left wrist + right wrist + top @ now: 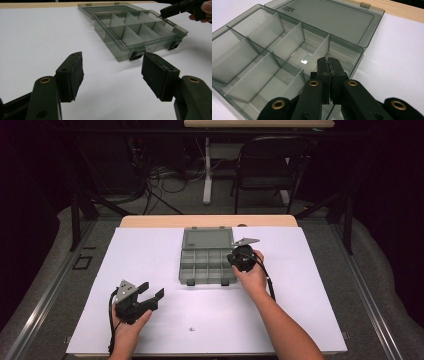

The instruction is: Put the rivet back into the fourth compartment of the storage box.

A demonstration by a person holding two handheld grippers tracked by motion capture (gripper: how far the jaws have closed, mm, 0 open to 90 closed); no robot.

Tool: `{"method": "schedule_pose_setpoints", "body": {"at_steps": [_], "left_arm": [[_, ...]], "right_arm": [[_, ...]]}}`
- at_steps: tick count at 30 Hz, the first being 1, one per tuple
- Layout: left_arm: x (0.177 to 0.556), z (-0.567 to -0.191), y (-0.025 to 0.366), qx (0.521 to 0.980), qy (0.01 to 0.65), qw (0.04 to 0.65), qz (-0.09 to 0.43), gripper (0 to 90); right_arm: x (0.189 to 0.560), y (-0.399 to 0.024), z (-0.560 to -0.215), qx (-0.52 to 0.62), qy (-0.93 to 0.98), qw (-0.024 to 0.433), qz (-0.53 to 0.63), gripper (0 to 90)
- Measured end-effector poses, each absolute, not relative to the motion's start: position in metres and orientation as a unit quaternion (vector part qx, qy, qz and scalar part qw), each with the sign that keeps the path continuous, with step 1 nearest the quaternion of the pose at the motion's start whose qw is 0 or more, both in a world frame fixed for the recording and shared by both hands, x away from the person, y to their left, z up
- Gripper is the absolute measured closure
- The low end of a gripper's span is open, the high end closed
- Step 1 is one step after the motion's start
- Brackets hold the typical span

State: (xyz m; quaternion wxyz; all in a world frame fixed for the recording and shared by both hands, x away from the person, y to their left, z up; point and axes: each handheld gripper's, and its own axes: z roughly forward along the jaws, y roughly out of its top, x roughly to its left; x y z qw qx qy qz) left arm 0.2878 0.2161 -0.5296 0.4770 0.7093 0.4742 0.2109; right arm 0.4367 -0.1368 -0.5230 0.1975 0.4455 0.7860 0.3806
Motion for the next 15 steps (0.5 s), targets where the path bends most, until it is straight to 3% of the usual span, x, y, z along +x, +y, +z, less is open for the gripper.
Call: {"method": "schedule_pose_setpoints", "body": {"at_steps": [15], "left_arm": [[0.2876, -0.5295, 0.2163, 0.709, 0.474, 0.478, 0.211, 34.0]], "right_arm": [[0.4385, -0.1361, -0.526, 0.449, 0.784, 0.2, 0.379, 87.0]]}}
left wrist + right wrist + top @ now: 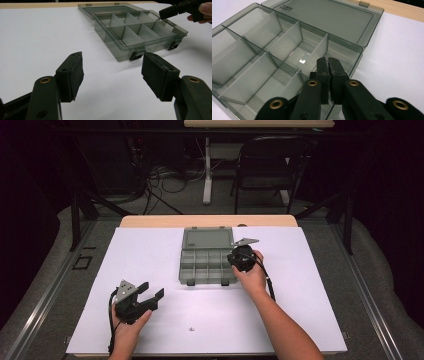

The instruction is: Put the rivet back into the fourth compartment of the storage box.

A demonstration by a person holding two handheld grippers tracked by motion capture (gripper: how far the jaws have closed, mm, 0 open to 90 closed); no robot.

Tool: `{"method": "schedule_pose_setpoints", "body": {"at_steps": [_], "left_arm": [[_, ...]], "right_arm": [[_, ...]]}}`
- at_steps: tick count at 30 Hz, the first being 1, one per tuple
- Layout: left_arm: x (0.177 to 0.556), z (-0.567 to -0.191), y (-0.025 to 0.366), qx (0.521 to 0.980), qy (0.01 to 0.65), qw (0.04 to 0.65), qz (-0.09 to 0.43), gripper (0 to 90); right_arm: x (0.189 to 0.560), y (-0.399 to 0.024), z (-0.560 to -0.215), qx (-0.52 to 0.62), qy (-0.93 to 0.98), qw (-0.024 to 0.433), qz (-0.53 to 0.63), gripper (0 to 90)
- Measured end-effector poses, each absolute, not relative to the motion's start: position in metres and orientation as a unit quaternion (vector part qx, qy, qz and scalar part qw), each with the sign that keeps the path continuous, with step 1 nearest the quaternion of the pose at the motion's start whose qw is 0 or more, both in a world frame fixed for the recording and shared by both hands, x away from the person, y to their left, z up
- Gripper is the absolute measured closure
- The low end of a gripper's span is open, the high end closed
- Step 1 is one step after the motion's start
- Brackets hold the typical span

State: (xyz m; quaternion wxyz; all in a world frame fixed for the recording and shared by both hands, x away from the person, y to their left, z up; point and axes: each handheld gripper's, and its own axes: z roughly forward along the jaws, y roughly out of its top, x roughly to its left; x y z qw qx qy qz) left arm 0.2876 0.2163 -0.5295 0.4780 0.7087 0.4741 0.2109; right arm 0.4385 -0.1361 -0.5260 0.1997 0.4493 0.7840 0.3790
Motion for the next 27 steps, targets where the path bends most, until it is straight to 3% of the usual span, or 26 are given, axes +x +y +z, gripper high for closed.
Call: {"method": "schedule_pose_setpoints", "body": {"at_steps": [7, 16, 27], "left_arm": [[0.287, -0.529, 0.217, 0.708, 0.474, 0.478, 0.211, 33.9], [0.287, -0.529, 0.217, 0.708, 0.475, 0.478, 0.212, 34.0], [0.287, -0.528, 0.218, 0.71, 0.475, 0.476, 0.211, 33.9]], "right_arm": [[0.437, -0.137, -0.524, 0.45, 0.78, 0.205, 0.383, 79.3], [0.431, -0.139, -0.515, 0.447, 0.77, 0.212, 0.403, 52.2], [0.411, -0.135, -0.504, 0.425, 0.775, 0.218, 0.415, 44.7]]}}
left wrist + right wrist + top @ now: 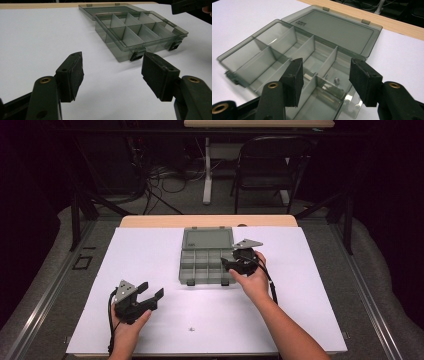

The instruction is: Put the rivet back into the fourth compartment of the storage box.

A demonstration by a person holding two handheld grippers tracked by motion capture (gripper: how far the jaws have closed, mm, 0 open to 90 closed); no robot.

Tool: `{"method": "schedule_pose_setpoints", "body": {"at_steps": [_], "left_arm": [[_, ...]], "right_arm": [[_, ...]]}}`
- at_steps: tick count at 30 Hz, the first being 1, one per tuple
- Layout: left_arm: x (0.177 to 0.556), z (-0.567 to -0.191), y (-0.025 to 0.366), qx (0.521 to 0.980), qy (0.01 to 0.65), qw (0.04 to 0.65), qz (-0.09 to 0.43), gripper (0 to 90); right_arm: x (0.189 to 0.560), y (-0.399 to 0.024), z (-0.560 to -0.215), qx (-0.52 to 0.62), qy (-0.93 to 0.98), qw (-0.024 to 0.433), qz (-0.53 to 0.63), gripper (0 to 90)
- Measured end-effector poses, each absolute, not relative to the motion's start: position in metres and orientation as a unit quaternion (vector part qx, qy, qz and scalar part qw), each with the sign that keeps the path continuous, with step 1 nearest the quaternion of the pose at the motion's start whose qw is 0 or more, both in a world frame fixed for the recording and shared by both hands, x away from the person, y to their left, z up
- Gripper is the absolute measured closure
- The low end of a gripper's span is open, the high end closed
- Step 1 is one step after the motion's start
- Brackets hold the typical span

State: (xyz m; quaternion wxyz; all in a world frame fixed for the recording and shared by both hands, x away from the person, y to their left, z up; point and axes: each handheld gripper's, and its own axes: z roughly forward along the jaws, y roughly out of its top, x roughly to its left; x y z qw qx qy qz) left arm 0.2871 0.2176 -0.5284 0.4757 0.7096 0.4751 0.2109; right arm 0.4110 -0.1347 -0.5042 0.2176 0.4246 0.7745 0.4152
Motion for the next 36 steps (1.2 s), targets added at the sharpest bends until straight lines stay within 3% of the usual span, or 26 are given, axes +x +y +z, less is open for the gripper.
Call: {"method": "schedule_pose_setpoints", "body": {"at_steps": [17, 36], "left_arm": [[0.287, -0.529, 0.216, 0.708, 0.475, 0.478, 0.211, 33.9], [0.287, -0.529, 0.217, 0.707, 0.476, 0.479, 0.212, 33.9]], "right_arm": [[0.358, -0.129, -0.498, 0.373, 0.783, 0.227, 0.443, 46.3], [0.314, -0.123, -0.516, 0.346, 0.794, 0.193, 0.462, 45.1]]}}
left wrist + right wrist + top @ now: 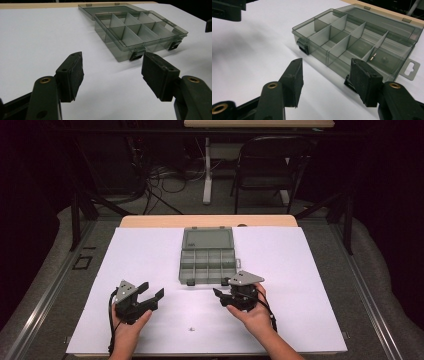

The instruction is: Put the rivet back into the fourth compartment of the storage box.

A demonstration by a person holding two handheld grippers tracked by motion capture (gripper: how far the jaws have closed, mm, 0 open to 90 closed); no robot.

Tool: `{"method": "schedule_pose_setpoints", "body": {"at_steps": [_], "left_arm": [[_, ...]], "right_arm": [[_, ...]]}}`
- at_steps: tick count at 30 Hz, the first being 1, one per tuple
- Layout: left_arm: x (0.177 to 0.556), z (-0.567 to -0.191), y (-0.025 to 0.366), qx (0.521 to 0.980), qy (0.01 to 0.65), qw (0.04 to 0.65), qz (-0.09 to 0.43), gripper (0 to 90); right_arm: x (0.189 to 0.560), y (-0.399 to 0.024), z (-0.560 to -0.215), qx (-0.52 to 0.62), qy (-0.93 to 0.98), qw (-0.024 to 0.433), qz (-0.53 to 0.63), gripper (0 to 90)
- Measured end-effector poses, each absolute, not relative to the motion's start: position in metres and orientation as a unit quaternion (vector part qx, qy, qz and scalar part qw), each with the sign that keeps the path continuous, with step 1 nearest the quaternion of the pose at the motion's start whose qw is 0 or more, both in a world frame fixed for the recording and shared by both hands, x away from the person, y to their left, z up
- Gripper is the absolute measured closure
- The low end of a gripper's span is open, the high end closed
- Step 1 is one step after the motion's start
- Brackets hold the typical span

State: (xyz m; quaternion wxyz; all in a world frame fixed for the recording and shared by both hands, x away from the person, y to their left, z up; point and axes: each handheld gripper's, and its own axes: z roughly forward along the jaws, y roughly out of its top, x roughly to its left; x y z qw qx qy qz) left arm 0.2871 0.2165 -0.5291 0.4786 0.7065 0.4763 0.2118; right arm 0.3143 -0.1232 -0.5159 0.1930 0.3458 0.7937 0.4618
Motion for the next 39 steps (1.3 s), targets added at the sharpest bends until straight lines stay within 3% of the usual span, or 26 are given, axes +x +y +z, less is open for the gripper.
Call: {"method": "schedule_pose_setpoints", "body": {"at_steps": [24, 39], "left_arm": [[0.287, -0.528, 0.218, 0.709, 0.476, 0.476, 0.211, 33.9], [0.287, -0.528, 0.218, 0.708, 0.476, 0.477, 0.211, 33.9]], "right_arm": [[0.288, -0.108, -0.531, 0.308, 0.805, 0.174, 0.477, 45.4], [0.271, -0.086, -0.542, 0.269, 0.831, 0.14, 0.466, 53.0]]}}
